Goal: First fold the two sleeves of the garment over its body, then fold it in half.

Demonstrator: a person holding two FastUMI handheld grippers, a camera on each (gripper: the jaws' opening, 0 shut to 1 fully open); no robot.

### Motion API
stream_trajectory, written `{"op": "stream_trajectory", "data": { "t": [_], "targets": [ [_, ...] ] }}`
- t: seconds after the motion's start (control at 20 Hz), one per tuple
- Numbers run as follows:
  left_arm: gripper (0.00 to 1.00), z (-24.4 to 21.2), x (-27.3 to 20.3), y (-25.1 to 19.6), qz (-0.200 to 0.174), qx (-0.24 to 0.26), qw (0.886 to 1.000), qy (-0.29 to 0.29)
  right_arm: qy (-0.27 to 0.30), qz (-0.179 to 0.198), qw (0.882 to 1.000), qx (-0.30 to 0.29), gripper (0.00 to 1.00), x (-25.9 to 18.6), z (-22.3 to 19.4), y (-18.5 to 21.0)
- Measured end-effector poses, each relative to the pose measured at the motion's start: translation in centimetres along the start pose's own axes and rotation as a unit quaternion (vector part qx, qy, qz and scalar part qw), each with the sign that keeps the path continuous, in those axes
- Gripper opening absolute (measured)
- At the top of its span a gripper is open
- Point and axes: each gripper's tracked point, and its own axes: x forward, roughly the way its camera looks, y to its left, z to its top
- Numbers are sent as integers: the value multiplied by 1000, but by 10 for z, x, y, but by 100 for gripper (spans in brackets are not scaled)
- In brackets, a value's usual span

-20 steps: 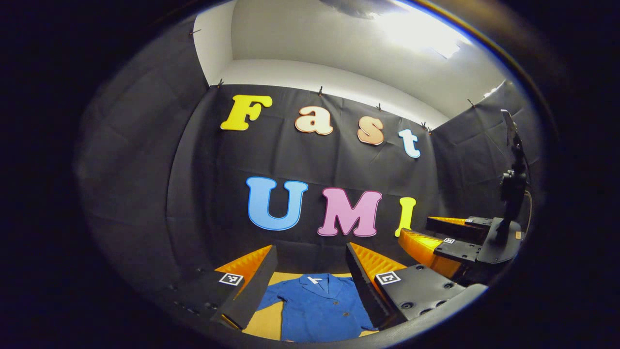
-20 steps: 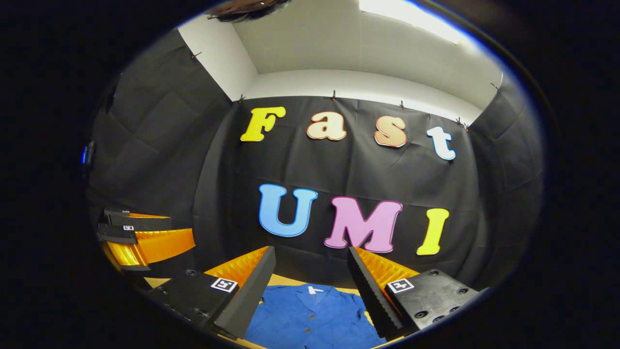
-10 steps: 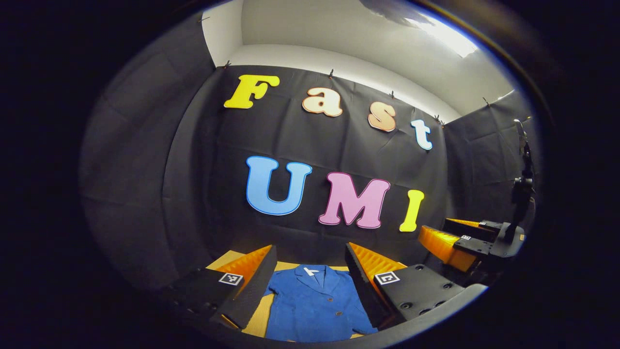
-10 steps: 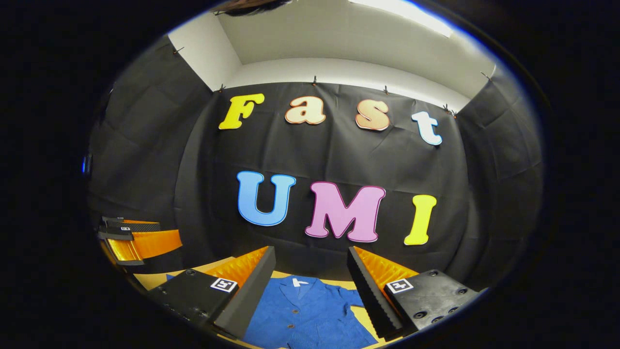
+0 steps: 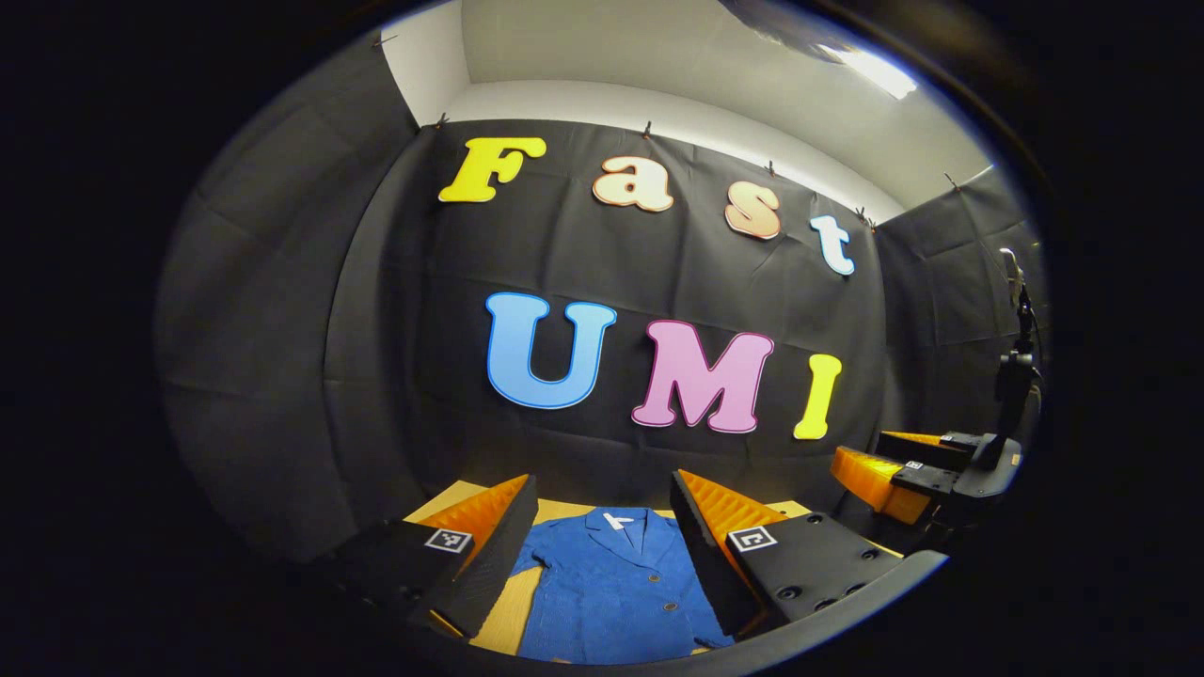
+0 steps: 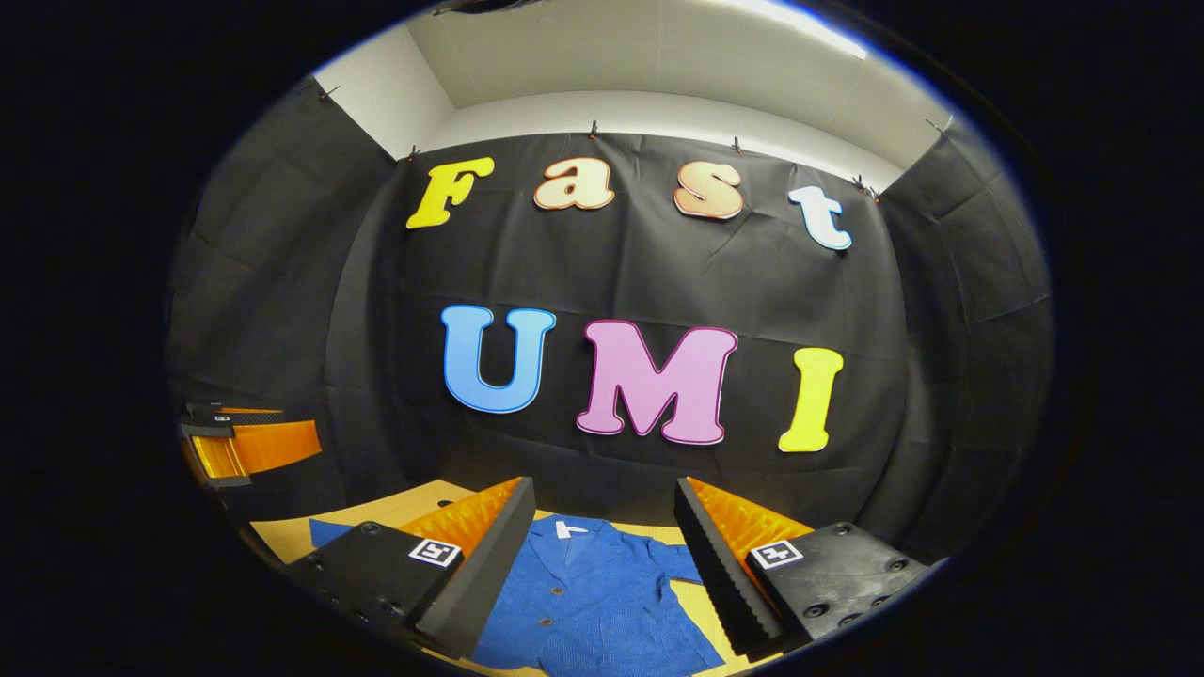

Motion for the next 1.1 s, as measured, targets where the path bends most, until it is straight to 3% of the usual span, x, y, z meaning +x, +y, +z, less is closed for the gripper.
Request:
{"op": "stream_trajectory", "data": {
  "t": [0.4, 0.6, 0.75, 1.1],
  "targets": [
    [81, 0, 13, -17, -4, 14, 1000, 0, 22, 16, 1000, -9, 95, 45, -32, -14],
    [81, -2, 19, -29, -2, 22, 1000, 2, 71, 27, 997, 8, 96, 91, -74, -33],
    [81, -6, 27, -36, 6, 25, 1000, 7, 116, 24, 993, 27, 96, 127, -110, -58],
    [82, -27, 52, -53, 43, 17, 998, 32, 221, -21, 974, 45, 96, 194, -222, -157]
  ]
}}
